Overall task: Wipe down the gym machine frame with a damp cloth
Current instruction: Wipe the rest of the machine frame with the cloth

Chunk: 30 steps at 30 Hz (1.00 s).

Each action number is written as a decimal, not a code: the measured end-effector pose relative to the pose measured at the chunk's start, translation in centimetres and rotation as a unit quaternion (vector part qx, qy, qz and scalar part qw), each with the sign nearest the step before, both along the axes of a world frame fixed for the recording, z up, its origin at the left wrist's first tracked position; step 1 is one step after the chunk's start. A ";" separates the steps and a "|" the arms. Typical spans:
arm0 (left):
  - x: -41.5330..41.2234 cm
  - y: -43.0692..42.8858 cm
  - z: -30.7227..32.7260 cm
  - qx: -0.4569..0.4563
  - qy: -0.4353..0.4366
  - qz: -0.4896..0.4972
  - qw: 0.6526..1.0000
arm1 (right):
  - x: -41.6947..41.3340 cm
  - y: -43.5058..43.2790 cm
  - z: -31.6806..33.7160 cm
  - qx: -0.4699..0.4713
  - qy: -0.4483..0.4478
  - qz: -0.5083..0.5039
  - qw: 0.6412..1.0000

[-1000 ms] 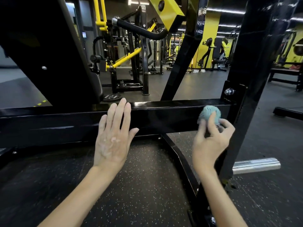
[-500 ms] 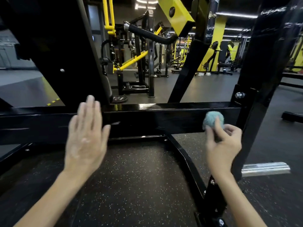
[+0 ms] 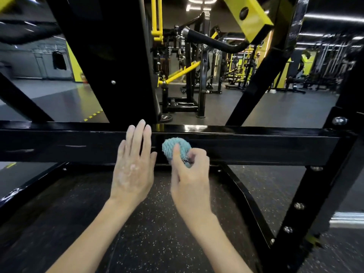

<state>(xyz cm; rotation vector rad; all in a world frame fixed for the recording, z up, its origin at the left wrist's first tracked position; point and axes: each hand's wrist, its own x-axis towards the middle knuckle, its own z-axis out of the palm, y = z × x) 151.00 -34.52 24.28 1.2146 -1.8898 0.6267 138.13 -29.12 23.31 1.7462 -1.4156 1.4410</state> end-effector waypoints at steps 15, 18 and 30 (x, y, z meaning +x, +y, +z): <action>2.4 0.1 0.6 -0.016 -0.041 -0.036 0.998 | 3.4 -1.6 0.1 -0.018 0.003 0.018 1.000; 4.9 0.3 0.3 -0.016 -0.052 0.015 0.998 | 1.3 -0.5 0.4 0.013 0.016 0.023 1.000; 7.7 -0.8 -0.1 -0.019 -0.038 -0.011 0.999 | 5.6 -2.3 0.3 -0.014 0.027 0.022 0.999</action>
